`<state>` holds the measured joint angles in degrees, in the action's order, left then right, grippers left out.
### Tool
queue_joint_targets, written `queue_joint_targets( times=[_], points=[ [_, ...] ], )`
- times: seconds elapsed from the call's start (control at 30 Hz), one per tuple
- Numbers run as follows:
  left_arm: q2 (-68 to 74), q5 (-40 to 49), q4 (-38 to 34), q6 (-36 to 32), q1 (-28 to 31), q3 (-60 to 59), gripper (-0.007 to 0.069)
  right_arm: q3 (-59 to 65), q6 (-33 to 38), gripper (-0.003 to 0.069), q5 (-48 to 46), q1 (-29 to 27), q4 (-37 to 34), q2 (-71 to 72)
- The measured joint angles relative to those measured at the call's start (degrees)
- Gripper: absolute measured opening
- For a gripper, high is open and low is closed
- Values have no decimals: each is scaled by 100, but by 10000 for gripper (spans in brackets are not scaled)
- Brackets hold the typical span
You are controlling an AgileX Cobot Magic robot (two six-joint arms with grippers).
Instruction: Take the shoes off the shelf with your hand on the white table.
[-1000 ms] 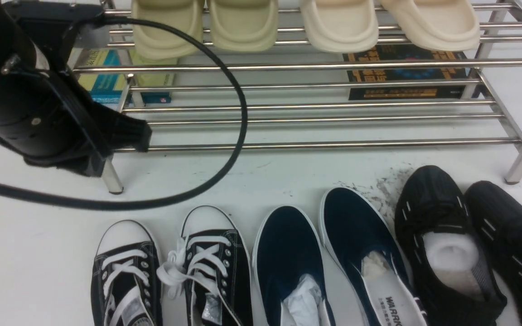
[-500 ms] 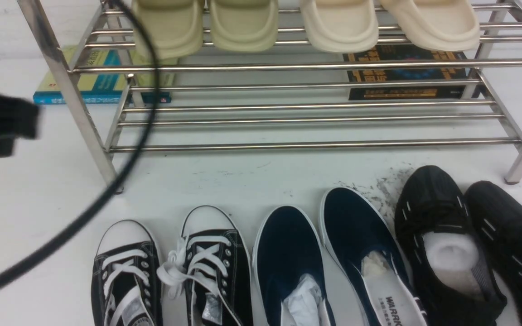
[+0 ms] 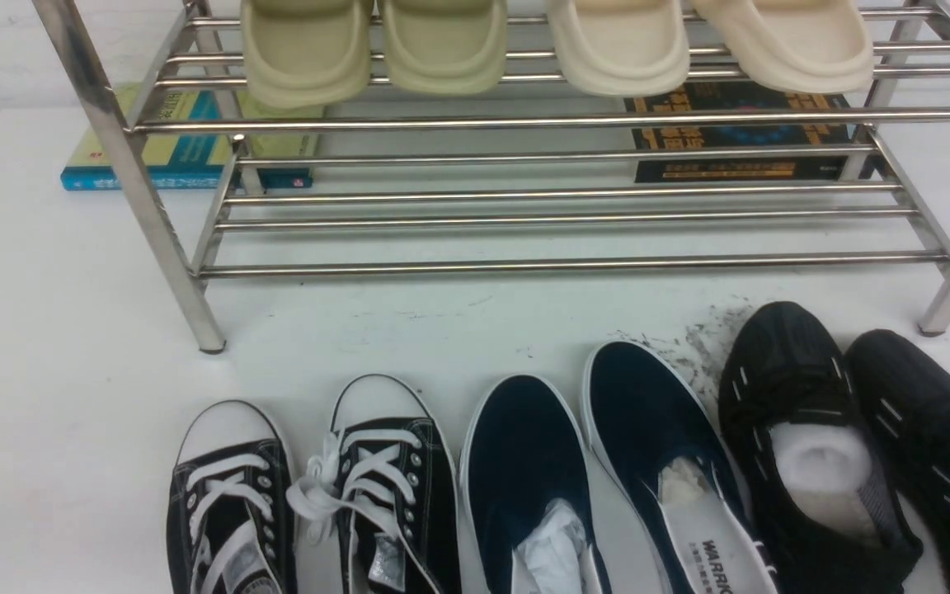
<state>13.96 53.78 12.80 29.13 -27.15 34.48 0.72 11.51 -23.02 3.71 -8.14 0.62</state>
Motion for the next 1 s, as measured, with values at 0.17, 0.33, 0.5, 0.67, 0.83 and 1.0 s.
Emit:
queue_joint_targets(
  times=[0.17,0.33,0.5,0.67,0.83,1.0],
  points=[
    [-747,-1947,-27,671,0,-1467,43,0,0,61,0,0,0,0],
    [-877,-2780,57,818,0,-2179,50,0,0,67,0,0,0,0],
    [-877,-2734,420,818,0,-2553,54,0,0,76,0,0,0,0],
    [-877,-2433,1124,866,0,-2702,56,0,0,83,0,0,0,0],
    [-877,-2426,1486,1060,0,-2711,64,0,0,90,0,0,0,0],
    [-877,-2414,1299,998,0,-2723,69,0,0,96,0,0,0,0]
  ],
)
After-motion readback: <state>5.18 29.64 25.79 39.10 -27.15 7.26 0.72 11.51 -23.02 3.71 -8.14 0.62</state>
